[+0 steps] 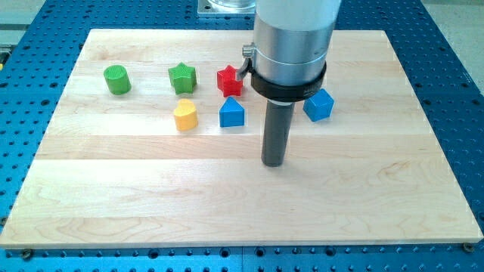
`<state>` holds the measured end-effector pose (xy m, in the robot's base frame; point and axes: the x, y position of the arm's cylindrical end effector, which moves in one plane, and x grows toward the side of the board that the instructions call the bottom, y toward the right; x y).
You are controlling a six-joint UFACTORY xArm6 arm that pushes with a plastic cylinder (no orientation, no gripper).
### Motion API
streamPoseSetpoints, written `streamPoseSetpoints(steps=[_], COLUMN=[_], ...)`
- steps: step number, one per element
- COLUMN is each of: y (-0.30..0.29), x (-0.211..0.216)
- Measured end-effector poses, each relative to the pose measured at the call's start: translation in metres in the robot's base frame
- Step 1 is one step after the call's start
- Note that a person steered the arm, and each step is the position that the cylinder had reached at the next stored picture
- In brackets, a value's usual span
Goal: Place your arm below the triangle
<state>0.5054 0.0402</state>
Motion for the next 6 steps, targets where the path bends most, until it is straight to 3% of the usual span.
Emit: streamPoseSetpoints(steps=[1,2,6], y=[-0.06,-0.062,-0.073], x=[-0.017,-0.04,-0.047])
